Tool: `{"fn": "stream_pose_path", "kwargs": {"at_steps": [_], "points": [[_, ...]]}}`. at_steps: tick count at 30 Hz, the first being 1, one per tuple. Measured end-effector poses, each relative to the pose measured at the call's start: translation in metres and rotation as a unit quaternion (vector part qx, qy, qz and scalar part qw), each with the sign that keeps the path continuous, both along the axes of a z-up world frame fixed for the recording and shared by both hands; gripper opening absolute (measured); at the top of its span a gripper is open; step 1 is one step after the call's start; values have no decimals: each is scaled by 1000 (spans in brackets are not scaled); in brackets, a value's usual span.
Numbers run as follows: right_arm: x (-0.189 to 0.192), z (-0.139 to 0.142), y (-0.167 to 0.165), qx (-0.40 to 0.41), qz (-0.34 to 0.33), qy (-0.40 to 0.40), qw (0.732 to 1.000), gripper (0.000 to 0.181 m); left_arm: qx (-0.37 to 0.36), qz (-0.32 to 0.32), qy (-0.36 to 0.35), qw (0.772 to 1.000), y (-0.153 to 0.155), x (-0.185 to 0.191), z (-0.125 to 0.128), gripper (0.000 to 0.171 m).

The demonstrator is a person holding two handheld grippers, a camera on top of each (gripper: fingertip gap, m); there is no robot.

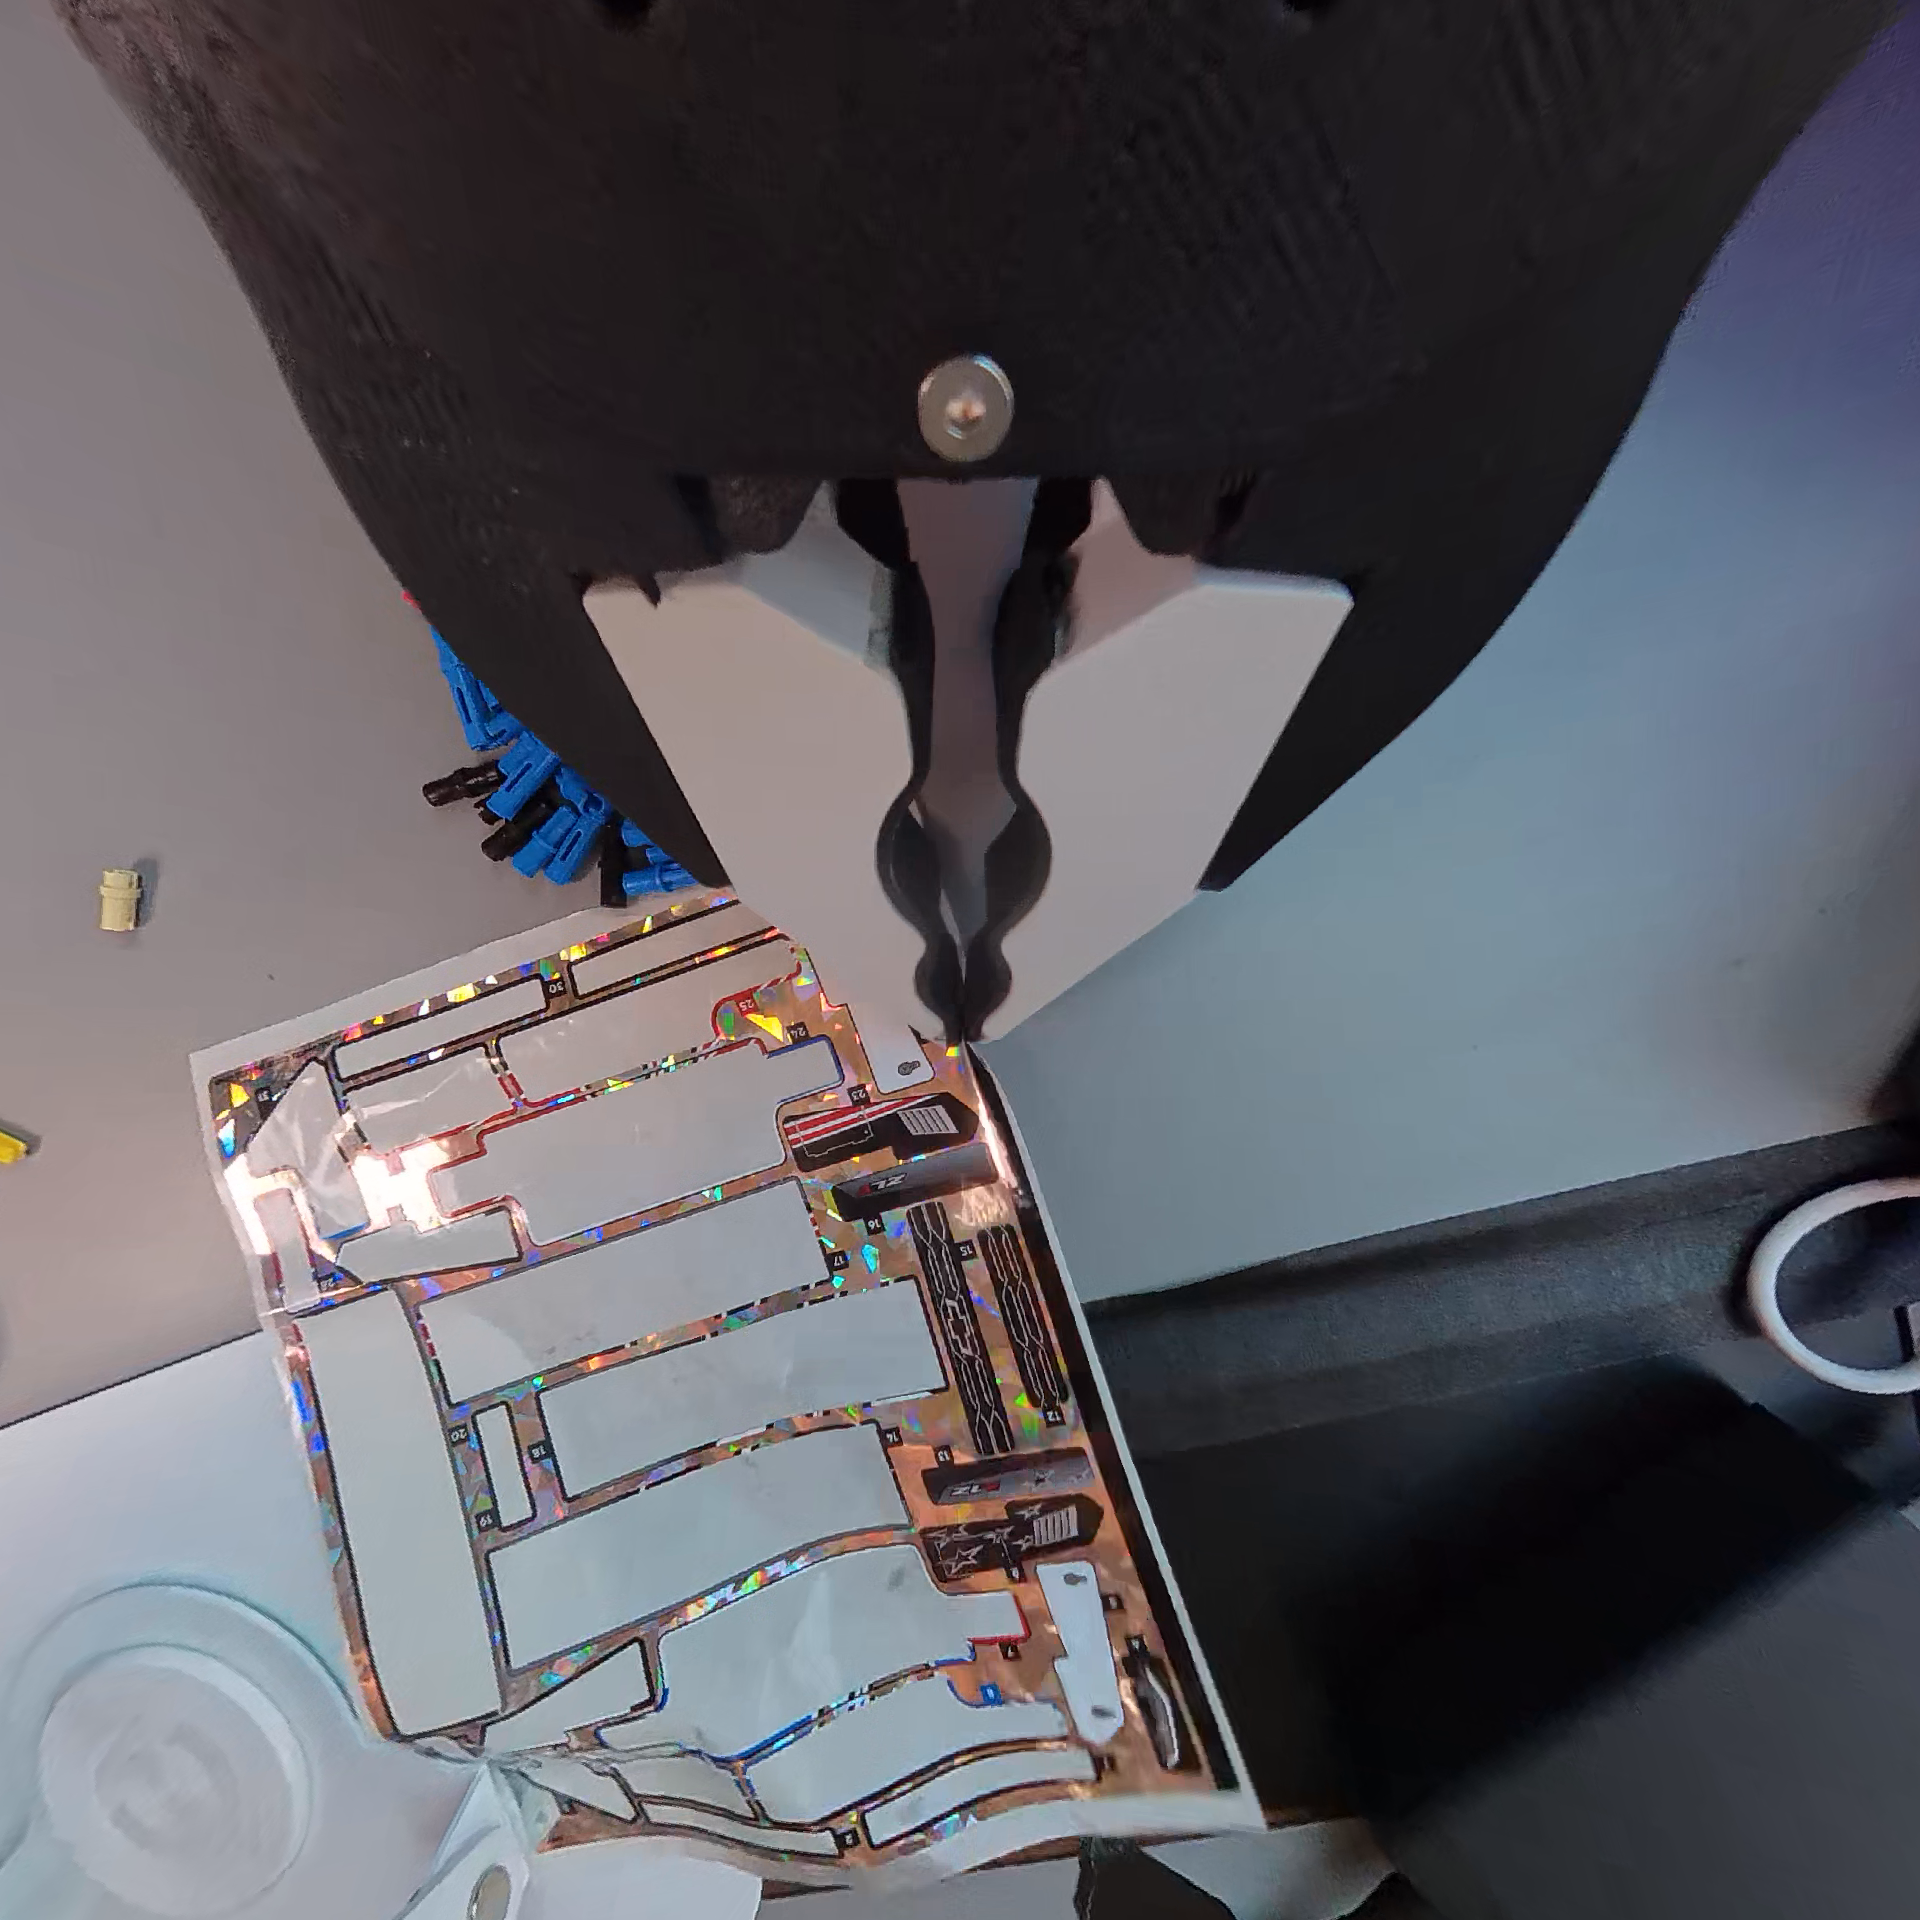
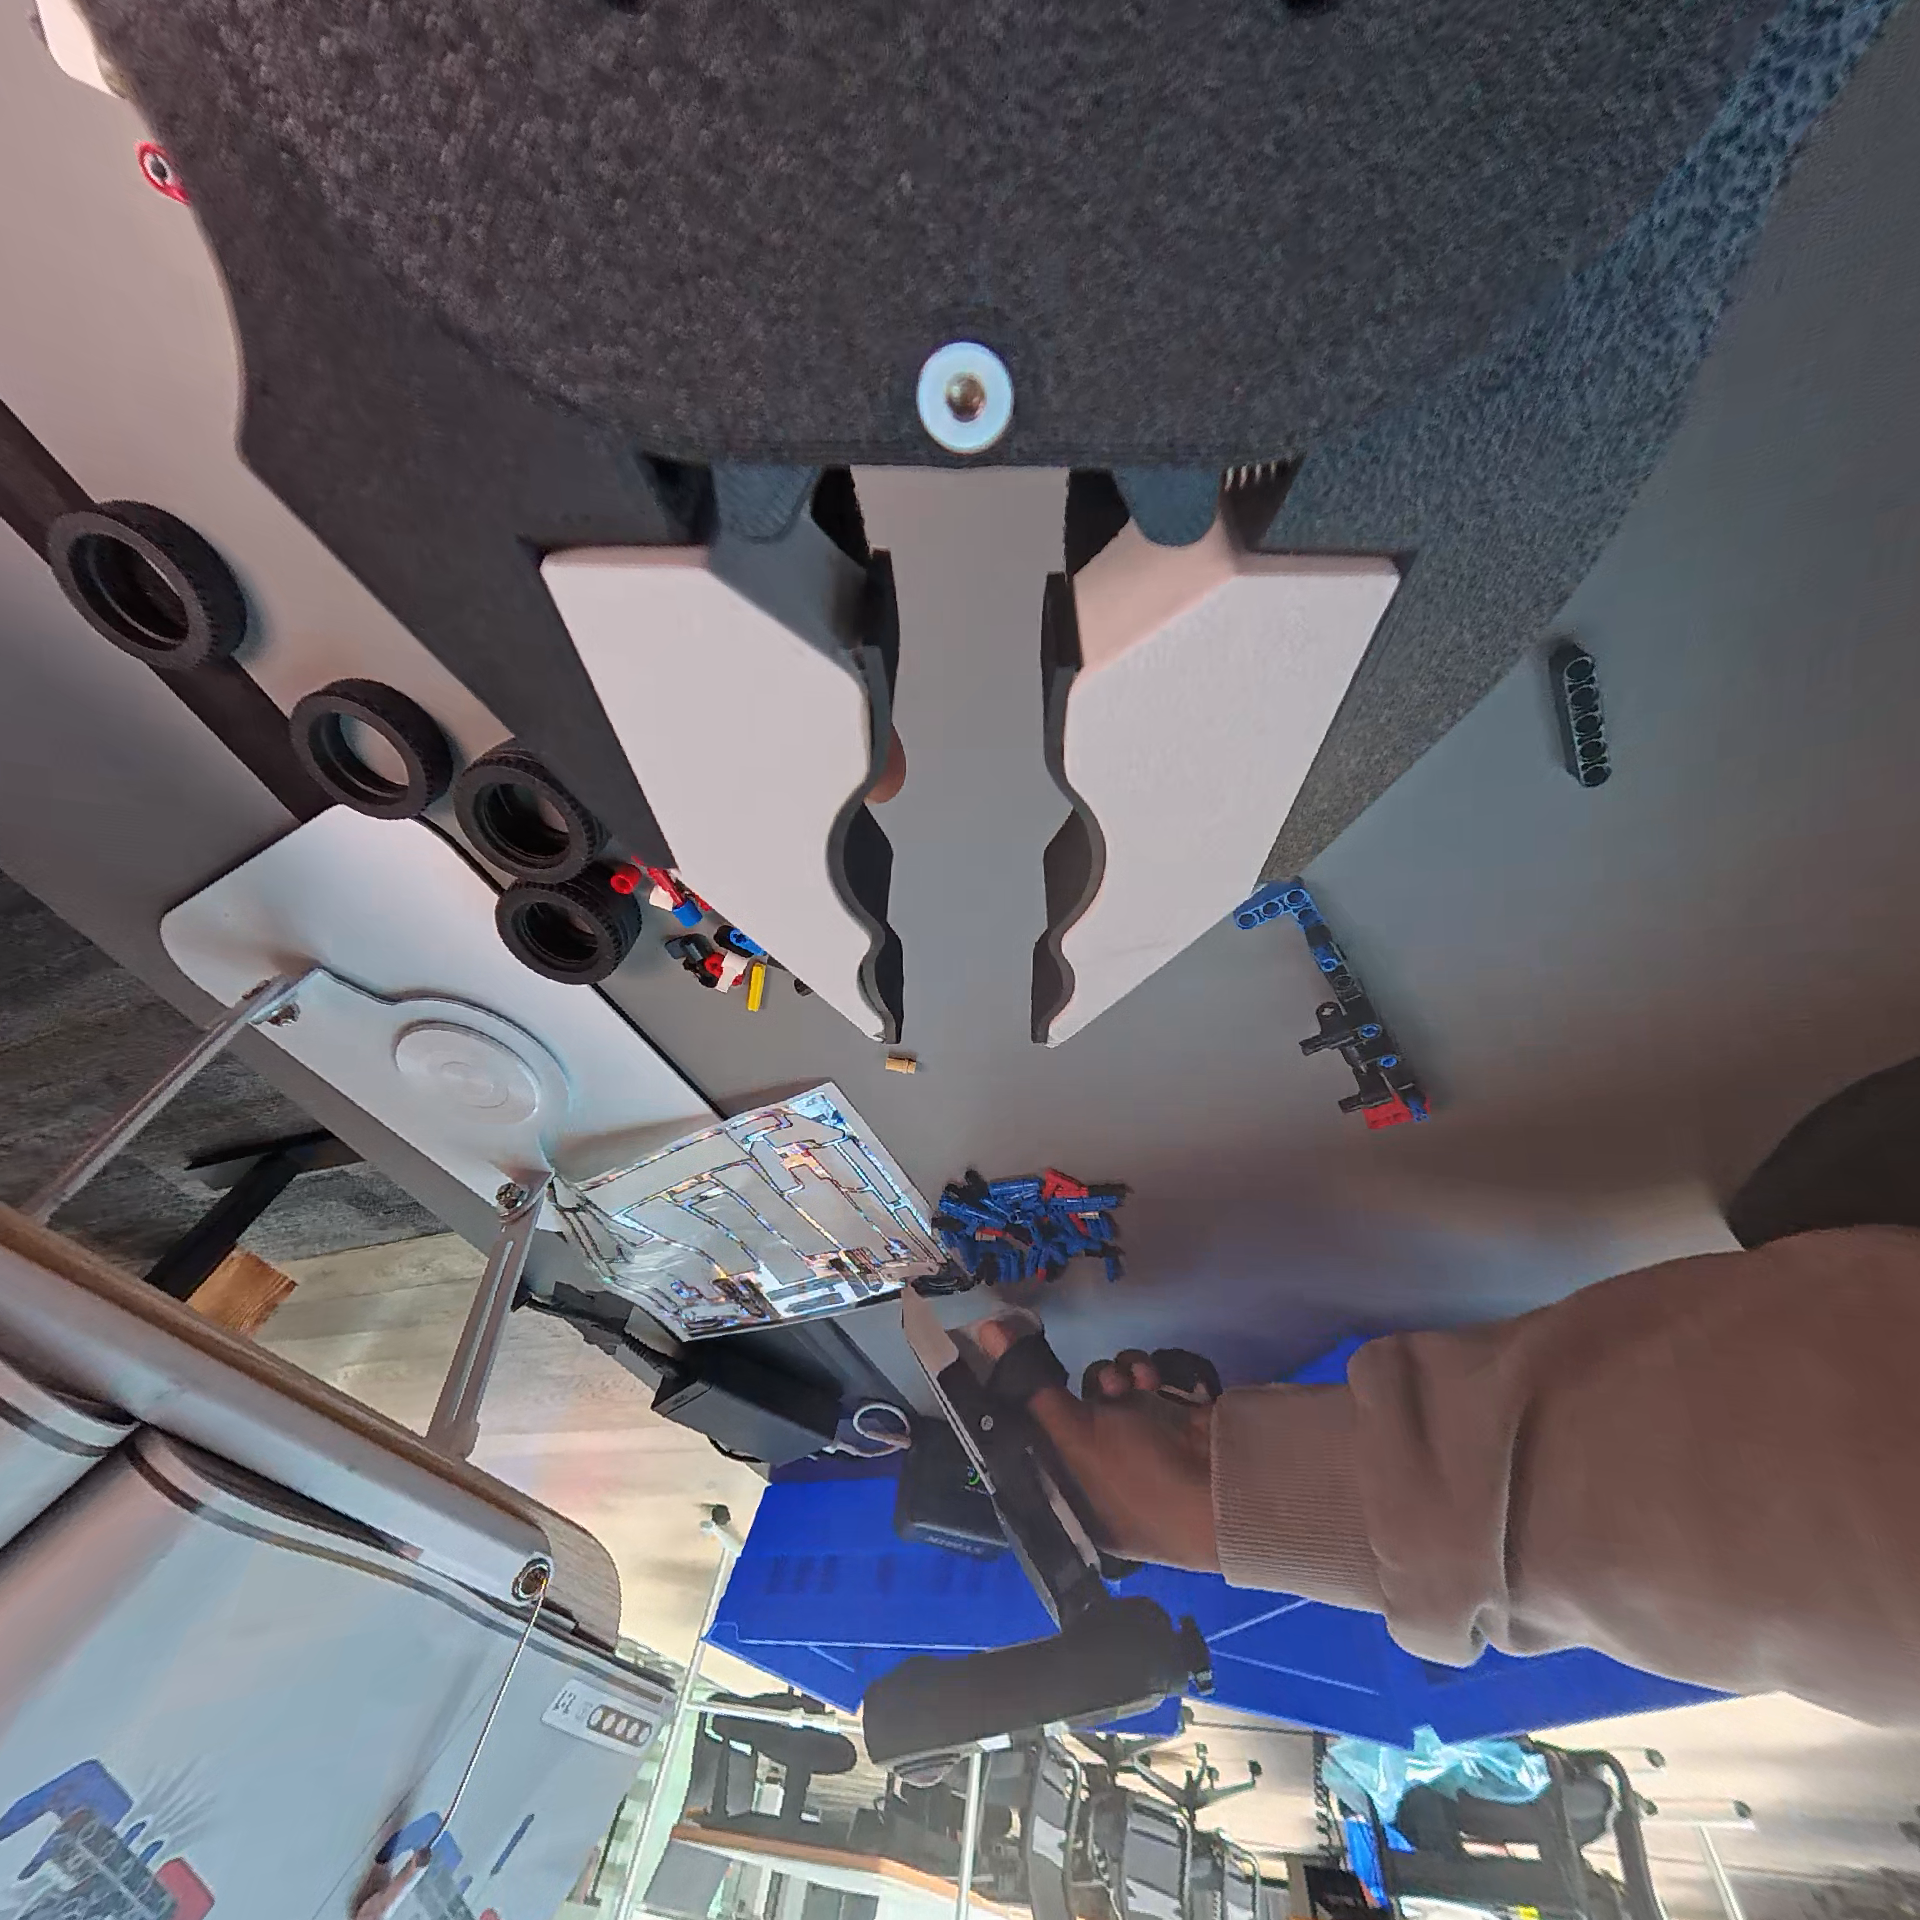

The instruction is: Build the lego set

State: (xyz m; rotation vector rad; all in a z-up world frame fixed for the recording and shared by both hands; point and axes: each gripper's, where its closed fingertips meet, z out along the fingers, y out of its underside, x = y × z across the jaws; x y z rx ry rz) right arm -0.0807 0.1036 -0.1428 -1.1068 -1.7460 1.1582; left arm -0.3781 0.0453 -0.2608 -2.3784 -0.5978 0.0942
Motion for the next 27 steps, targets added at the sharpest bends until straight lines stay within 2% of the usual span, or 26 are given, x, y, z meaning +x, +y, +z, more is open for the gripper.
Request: {"fn": "stream_pose_path", "kwargs": {"at_steps": [4, 7, 13, 17, 21, 23, 27], "points": [[-1, -1, -1, 3, -3, -1, 1000, 21, 13, -11, -8, 1000, 3, 2, 1, 0], [-2, -3, -1, 4, -7, -3, 1000, 21, 71, -18, -29, 997, 11, 9, 14, 0], [-4, -5, 3, -7, -18, 2, 1000, 19, 204, -38, -43, 977, 21, 28, 75, 0], [-6, -2, 8, -32, -35, 9, 999, 21, 275, -73, -40, 958, 14, 58, 122, 0], [-10, -2, 2, -83, -32, 8, 996, 36, 328, -106, -60, 937, -4, 96, 149, 0], [-13, -1, -5, -78, -34, 16, 996, 47, 359, -123, -80, 922, -15, 116, 160, 0], [-26, -1, -27, 47, -65, 58, 995, 83, 417, -163, -126, 885, -38, 160, 179, 0]]}}
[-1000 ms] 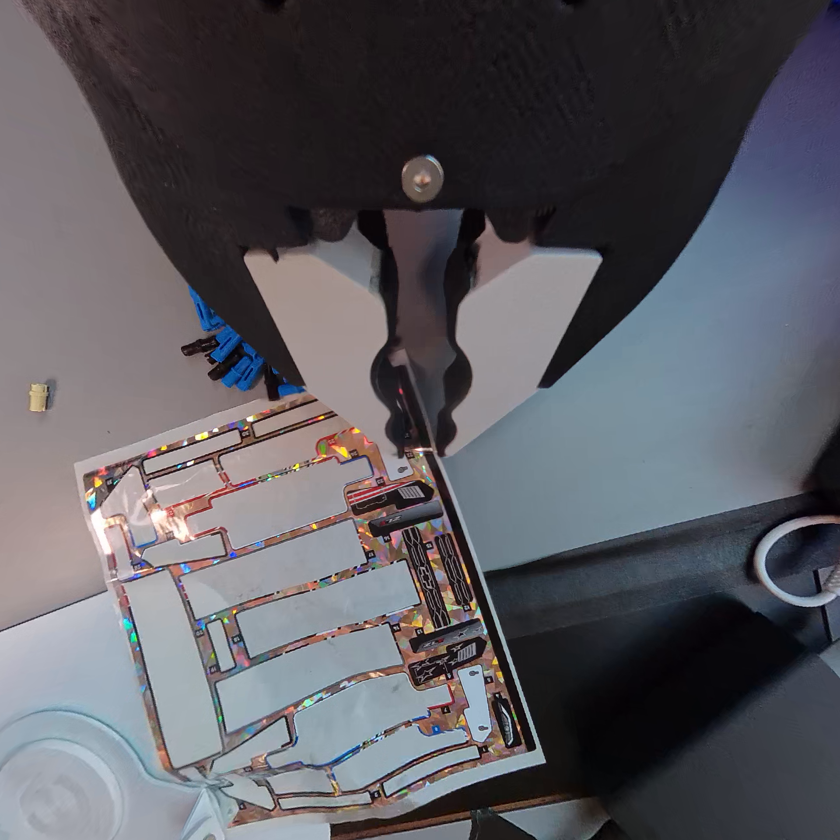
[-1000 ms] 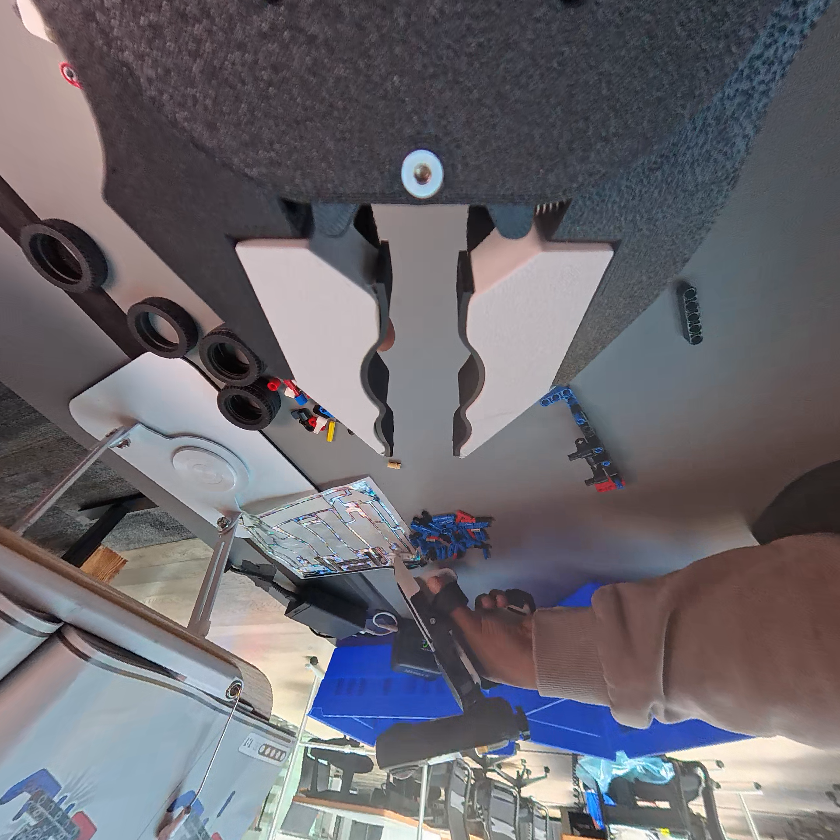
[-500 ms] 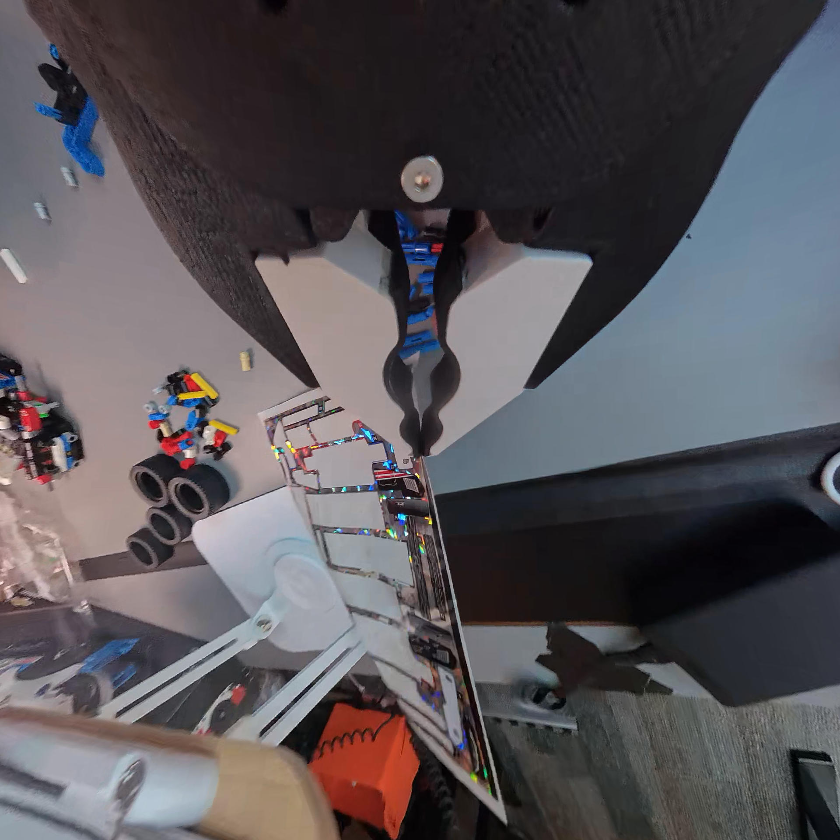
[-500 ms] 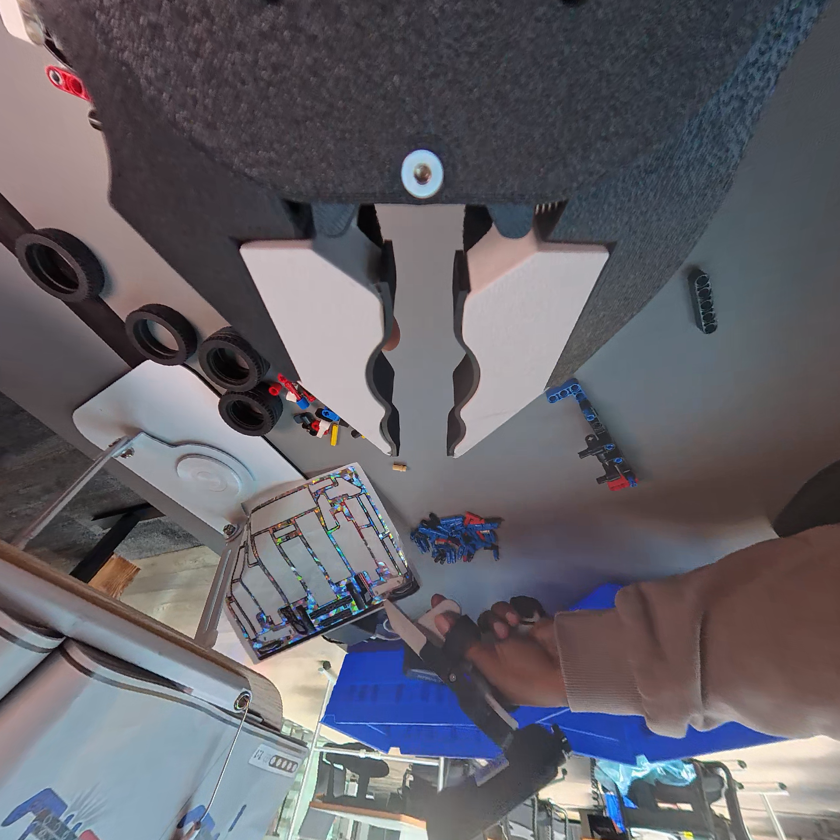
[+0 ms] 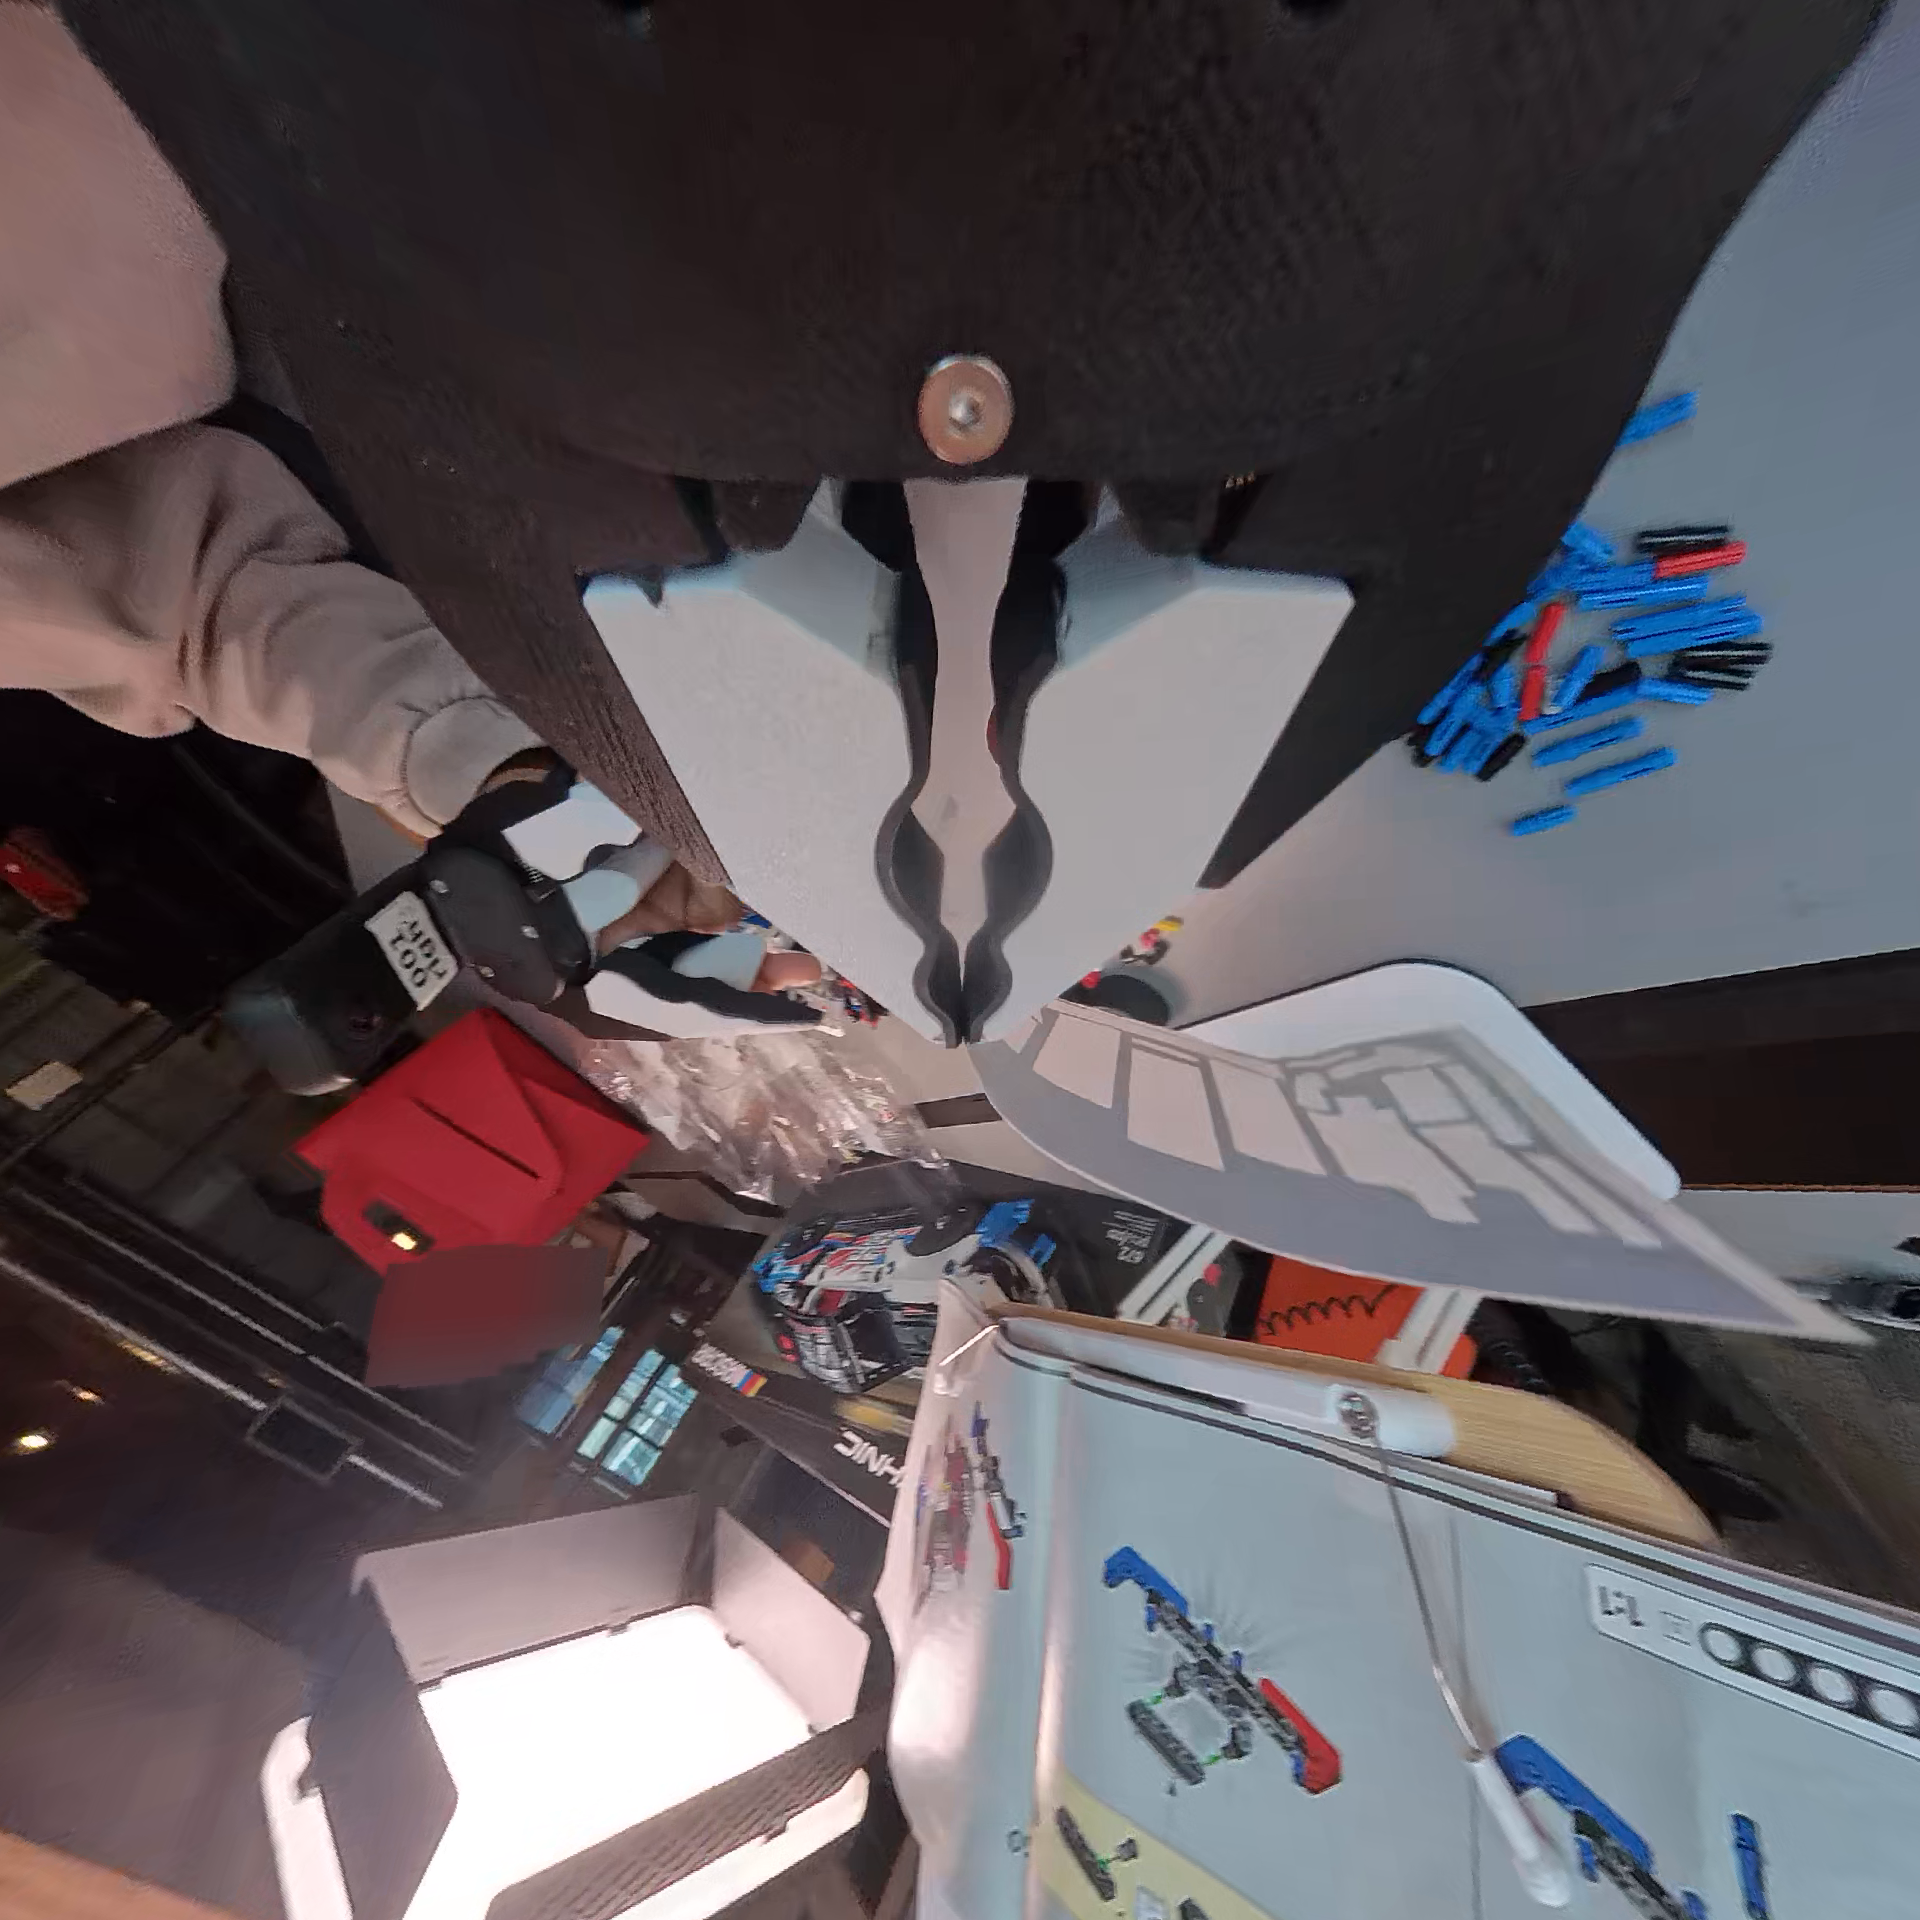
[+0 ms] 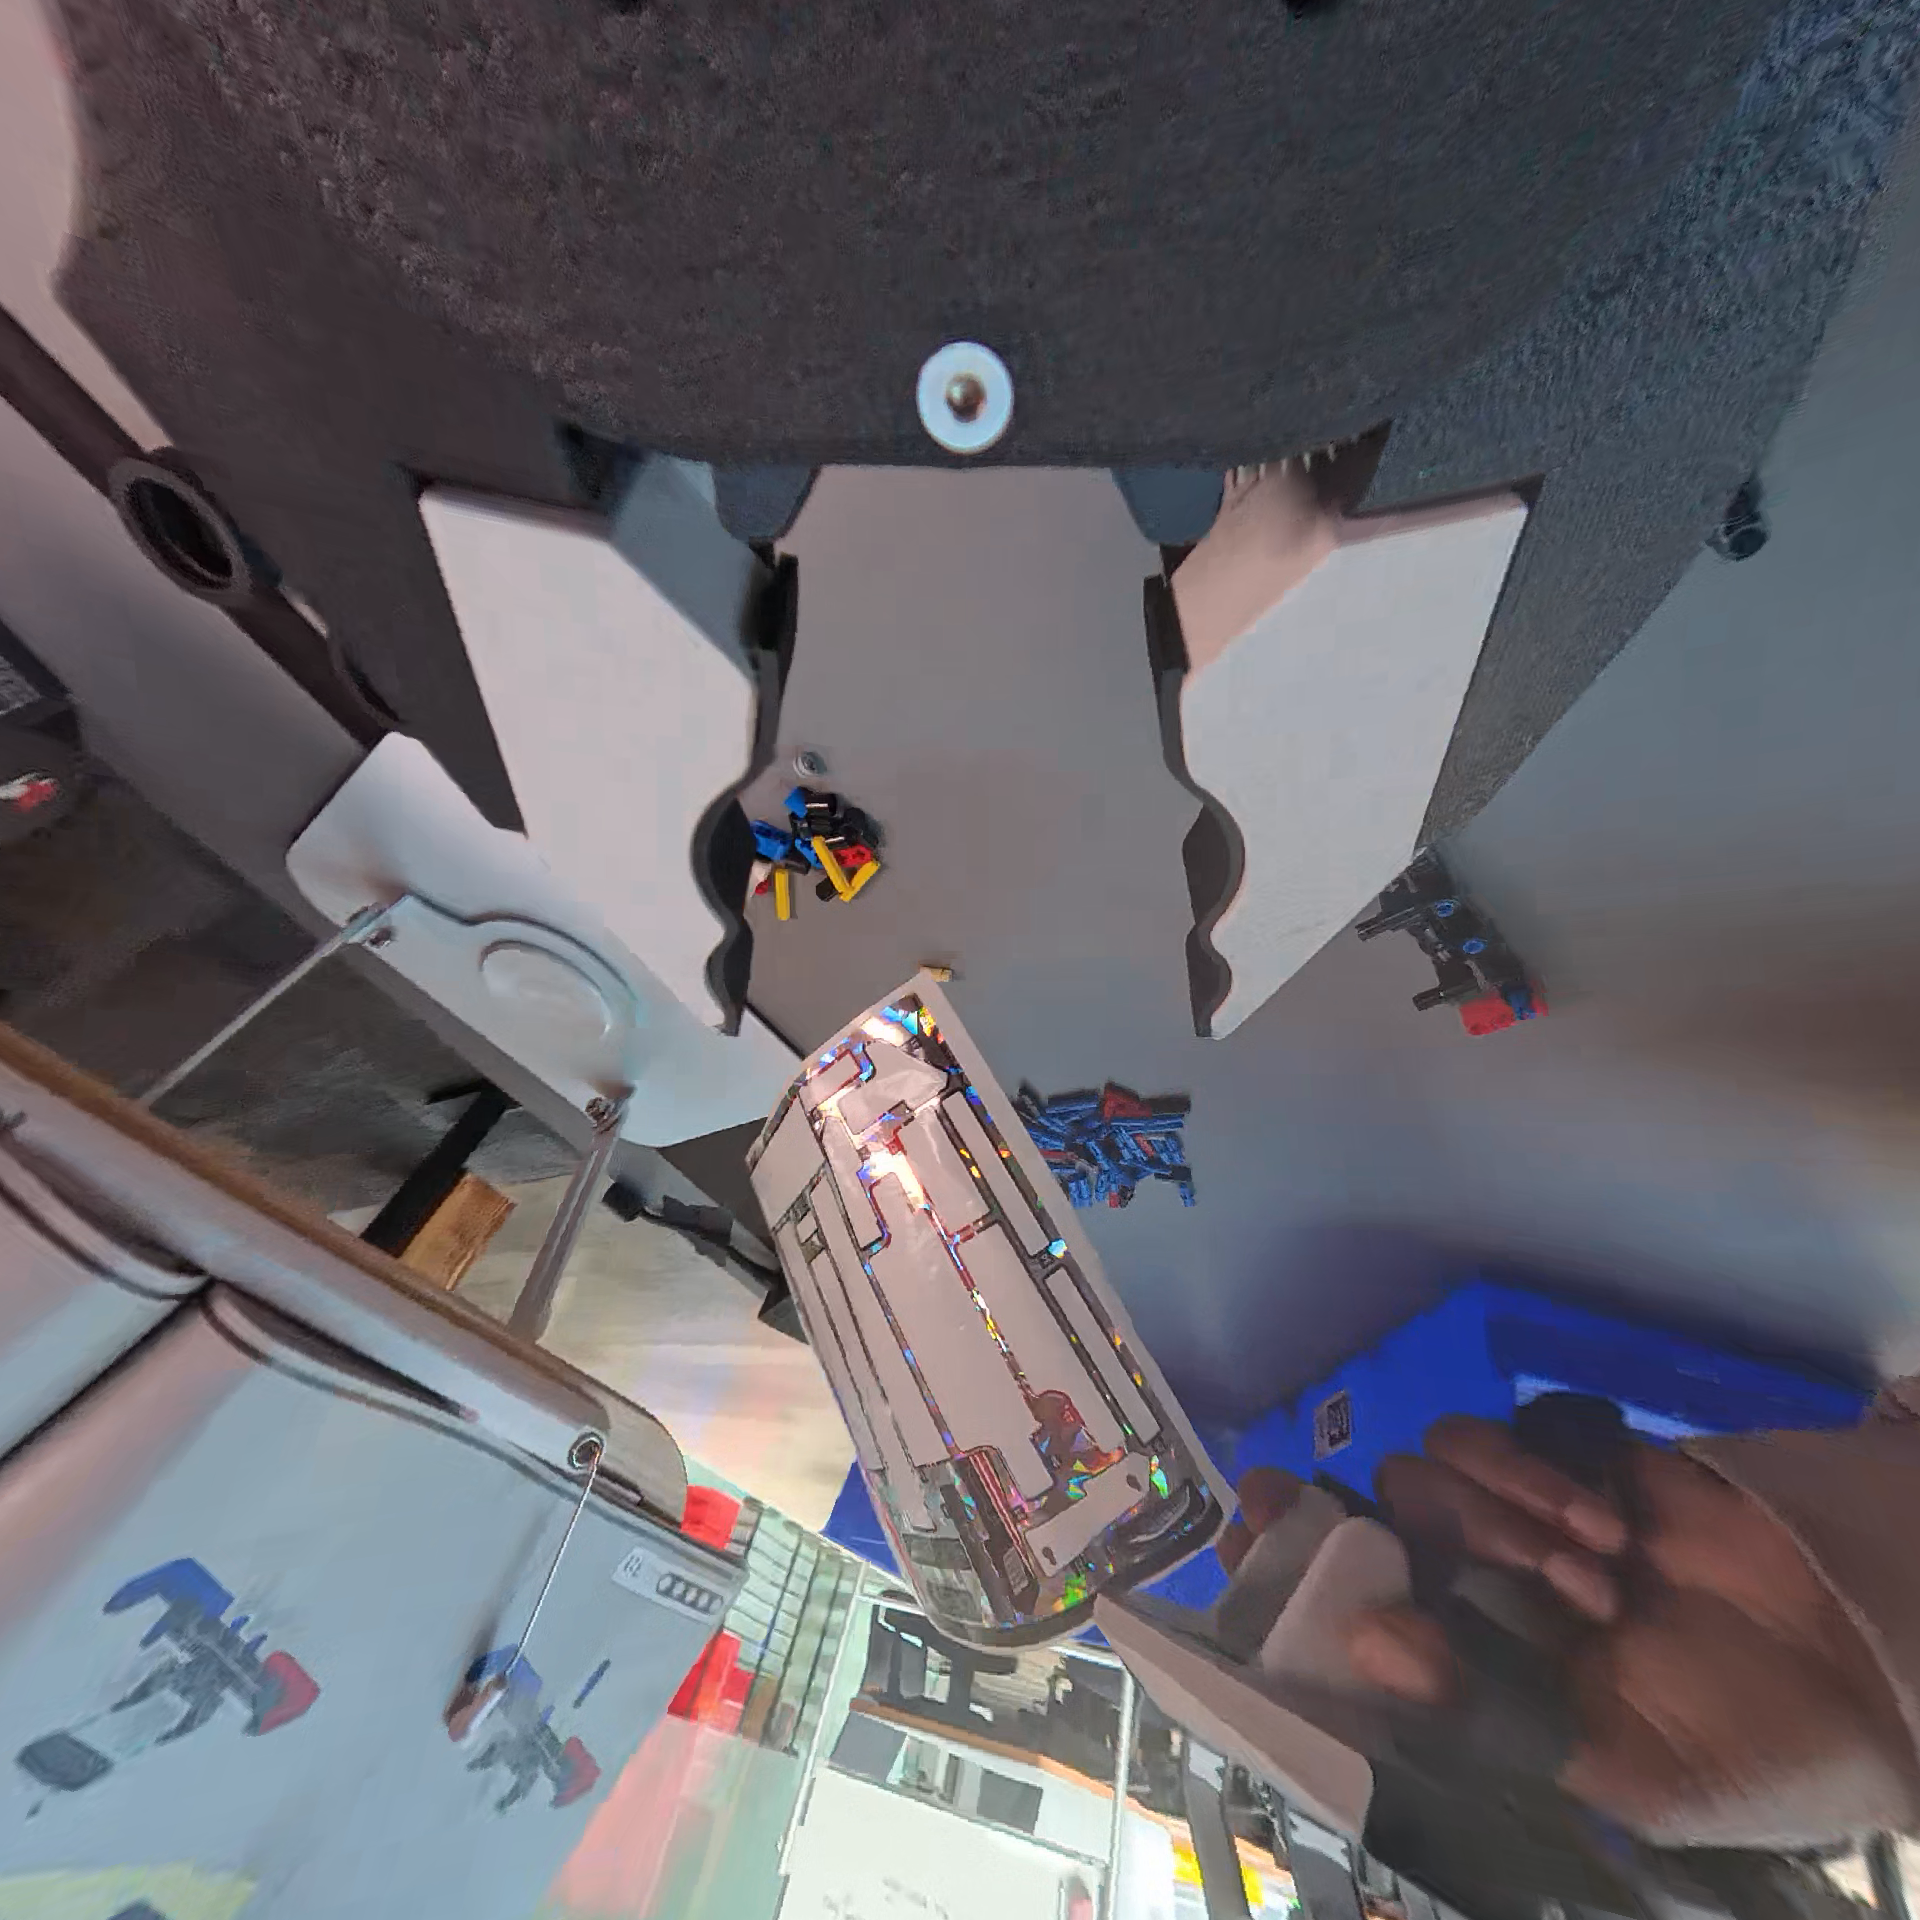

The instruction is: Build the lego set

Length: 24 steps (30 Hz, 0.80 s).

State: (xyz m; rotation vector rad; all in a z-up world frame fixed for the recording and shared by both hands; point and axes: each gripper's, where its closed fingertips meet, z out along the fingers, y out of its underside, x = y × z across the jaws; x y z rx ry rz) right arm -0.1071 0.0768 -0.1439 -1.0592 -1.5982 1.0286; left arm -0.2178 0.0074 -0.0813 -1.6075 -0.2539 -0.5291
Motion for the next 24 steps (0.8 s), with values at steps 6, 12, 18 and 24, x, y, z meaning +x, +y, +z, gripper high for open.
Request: {"fn": "stream_pose_path", "kwargs": {"at_steps": [6, 12, 18, 24], "points": [[-4, 18, -37, 218, -45, 83, 971, 93, 49, -62, -17, 997, -22, 56, 12, 0], [14, 32, -61, 359, -53, 136, 922, 5, 100, -123, 21, 987, -39, 94, 21, 0], [52, 43, -70, 438, -72, 194, 875, 0, 117, -177, -31, 977, -52, 124, 14, 1], [79, 38, -79, 506, -66, 209, 834, 0, 73, -172, -276, 943, -37, 118, -11, 78]]}}
